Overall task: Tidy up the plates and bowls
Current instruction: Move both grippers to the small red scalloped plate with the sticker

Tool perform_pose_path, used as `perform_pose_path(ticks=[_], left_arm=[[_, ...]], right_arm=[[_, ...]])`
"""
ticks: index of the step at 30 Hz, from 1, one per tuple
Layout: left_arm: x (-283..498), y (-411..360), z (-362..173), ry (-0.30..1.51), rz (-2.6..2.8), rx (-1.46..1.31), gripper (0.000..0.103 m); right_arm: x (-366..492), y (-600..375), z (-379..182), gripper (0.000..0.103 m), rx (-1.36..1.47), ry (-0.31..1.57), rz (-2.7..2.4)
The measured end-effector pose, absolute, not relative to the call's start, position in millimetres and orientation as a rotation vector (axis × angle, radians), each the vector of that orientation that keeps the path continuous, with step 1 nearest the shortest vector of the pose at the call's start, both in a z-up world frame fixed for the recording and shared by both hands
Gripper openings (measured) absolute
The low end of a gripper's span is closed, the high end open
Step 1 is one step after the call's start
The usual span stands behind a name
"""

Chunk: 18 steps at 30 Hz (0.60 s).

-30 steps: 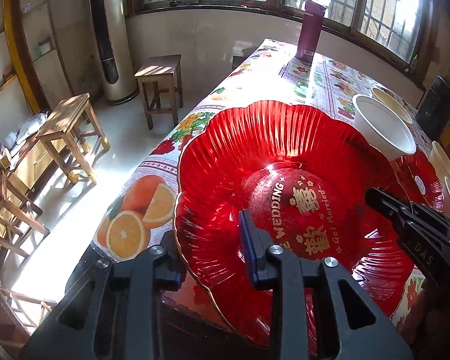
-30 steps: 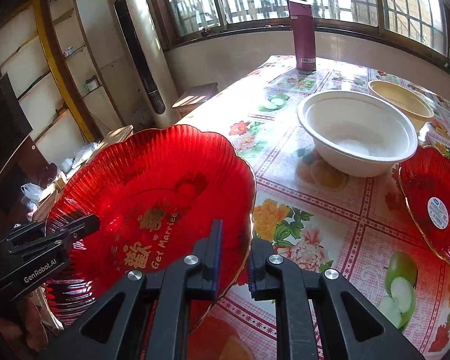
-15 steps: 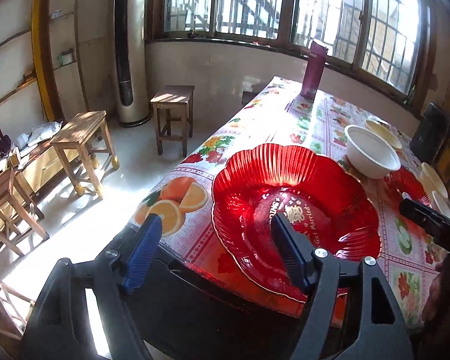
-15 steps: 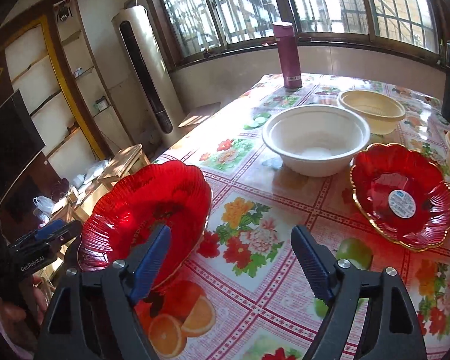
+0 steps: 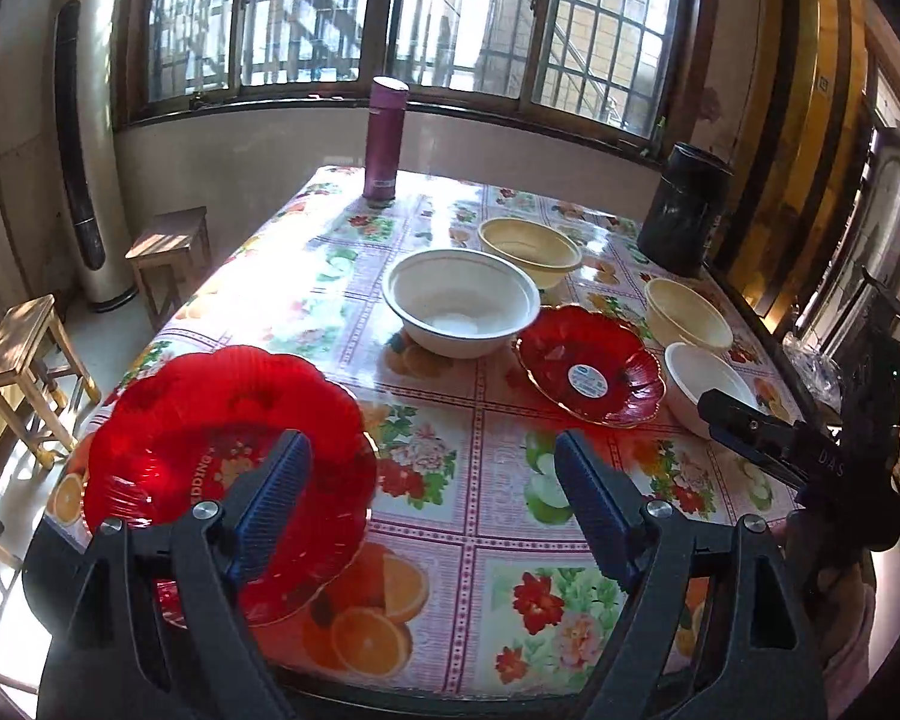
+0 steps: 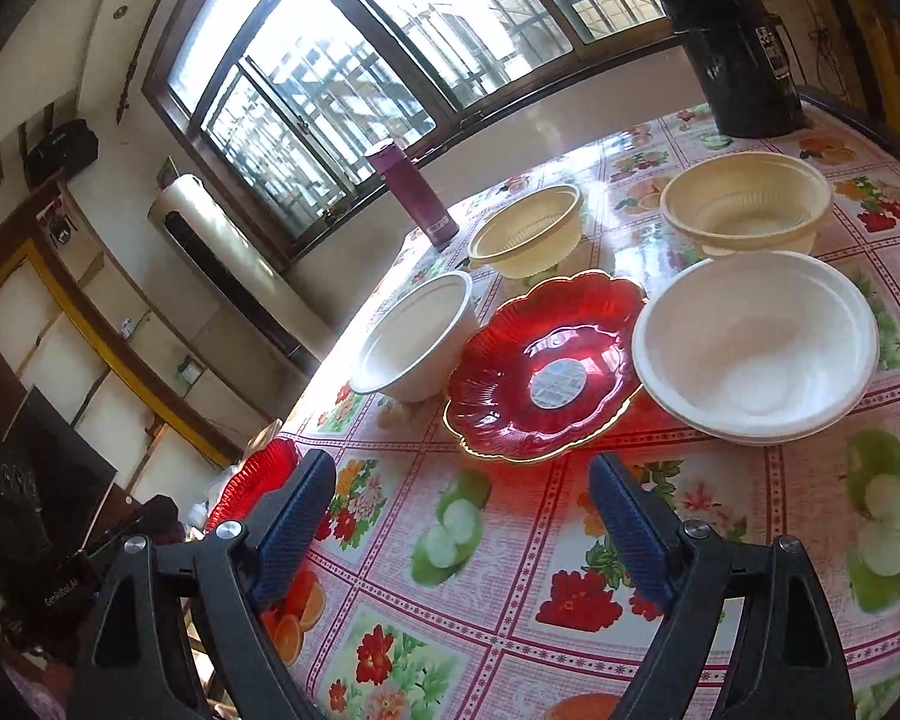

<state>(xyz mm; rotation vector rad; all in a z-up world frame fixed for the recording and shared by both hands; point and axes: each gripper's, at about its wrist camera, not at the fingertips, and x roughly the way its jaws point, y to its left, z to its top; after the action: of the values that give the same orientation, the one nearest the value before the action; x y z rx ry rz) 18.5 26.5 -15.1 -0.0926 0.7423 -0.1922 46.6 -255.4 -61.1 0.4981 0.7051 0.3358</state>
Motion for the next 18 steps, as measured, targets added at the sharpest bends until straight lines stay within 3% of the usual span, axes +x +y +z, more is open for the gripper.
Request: perform_pose_path(ticks=[11,18], left_arm=[[121,-29,-81,1.137,-0.201,-0.187,0.084],[157,-42,-97,1.224,-0.219,-0.237,0.084]], right_arm=[[88,-280,-90,0.088,0.611,0.832,0.342],[115,-294,-111,0.088,0.766,0.895,0.331]])
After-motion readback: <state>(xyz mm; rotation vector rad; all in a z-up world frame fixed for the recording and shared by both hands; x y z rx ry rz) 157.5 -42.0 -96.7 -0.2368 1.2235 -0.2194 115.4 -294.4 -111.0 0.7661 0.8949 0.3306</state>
